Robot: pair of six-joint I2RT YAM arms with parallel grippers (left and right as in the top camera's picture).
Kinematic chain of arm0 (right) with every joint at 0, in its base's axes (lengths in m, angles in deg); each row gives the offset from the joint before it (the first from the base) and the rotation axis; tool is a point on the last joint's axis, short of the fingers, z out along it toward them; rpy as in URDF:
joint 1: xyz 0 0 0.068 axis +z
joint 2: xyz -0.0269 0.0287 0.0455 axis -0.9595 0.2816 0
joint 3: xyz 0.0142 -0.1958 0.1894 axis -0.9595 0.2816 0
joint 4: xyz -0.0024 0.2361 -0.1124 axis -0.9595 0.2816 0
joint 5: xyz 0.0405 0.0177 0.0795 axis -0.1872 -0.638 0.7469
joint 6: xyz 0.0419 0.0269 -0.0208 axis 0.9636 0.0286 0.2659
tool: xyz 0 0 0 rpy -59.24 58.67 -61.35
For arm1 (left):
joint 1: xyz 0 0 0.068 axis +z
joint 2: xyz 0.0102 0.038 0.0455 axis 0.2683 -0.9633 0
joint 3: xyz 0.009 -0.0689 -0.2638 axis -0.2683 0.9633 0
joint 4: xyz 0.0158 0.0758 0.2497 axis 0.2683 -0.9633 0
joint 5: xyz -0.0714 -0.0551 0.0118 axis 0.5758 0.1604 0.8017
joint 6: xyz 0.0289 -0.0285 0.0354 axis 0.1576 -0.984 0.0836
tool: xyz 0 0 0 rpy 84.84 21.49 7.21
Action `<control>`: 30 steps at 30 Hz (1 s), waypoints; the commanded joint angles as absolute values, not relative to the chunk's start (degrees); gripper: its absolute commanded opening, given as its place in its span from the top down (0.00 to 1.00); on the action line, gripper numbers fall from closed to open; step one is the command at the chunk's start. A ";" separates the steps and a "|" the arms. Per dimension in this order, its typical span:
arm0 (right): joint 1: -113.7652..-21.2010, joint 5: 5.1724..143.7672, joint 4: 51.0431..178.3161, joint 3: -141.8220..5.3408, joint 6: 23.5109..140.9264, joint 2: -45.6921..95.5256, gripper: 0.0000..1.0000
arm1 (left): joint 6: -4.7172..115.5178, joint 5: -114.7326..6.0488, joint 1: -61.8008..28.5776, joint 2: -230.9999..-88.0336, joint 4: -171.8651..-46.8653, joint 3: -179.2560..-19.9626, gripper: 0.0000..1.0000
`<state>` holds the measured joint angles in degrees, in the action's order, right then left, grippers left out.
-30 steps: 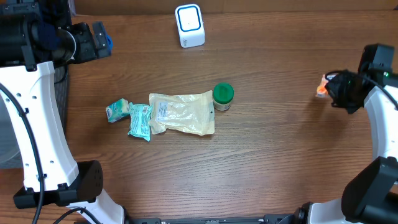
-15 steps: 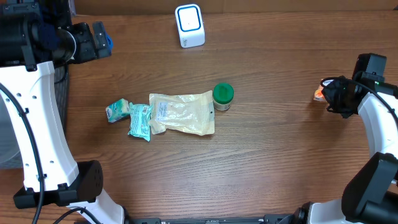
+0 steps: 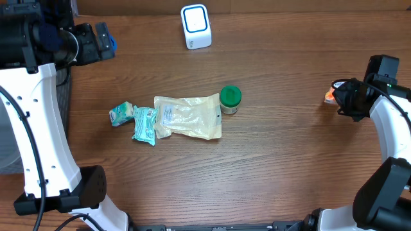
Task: Scan the item barcode
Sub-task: 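Carry the orange pack to the right table edge and release it, then move the right gripper over the green-lidded jar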
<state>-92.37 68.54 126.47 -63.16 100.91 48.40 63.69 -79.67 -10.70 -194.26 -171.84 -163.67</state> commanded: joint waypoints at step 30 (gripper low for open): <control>-87.54 76.38 136.35 -80.64 91.11 51.53 0.42 | 64.66 -80.05 -11.07 -194.46 -171.95 -164.22 0.00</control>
<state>-90.25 69.50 135.08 -75.95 97.54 54.85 63.69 -79.67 -10.70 -194.26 -171.87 -163.67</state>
